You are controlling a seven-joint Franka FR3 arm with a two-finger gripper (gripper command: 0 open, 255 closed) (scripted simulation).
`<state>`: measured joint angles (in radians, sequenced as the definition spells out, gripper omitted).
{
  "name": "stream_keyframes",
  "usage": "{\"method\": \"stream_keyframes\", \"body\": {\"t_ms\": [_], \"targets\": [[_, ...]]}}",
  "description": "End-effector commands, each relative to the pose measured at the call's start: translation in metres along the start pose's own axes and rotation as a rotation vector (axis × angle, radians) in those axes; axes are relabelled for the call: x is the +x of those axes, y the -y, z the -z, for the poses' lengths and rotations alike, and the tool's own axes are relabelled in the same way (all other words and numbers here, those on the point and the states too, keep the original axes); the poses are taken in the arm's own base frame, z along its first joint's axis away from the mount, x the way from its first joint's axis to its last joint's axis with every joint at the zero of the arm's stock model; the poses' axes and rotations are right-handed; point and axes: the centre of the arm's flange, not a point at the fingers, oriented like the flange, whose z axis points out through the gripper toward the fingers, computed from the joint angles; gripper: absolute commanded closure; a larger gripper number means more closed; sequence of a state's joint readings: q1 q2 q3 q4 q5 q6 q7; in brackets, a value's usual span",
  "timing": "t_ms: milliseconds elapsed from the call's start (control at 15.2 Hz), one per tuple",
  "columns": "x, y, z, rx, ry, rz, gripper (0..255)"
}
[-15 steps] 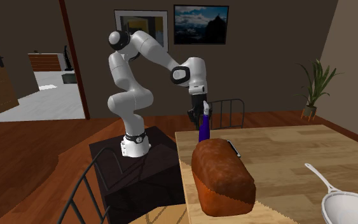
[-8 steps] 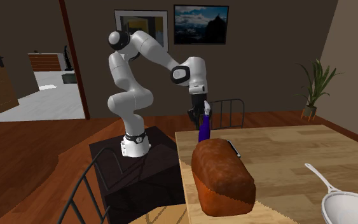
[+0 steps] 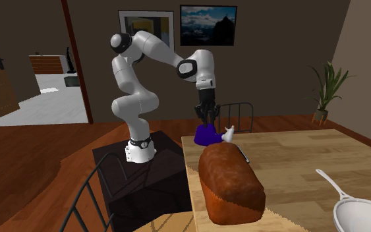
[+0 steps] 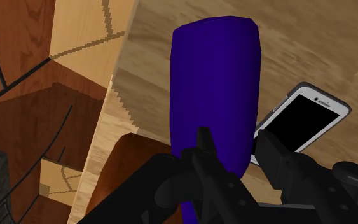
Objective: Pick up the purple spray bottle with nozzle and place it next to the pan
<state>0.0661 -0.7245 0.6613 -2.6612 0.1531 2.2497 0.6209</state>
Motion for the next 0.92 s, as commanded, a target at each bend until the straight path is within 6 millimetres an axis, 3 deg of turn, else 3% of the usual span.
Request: {"method": "stream_keyframes", "body": {"t_ms": [0,858], "targets": [[0.002,-0.001,0.01,0.0,0.0,0.0,255],[0.025,-0.008,0.074,0.0,0.0,0.0,255]]}}
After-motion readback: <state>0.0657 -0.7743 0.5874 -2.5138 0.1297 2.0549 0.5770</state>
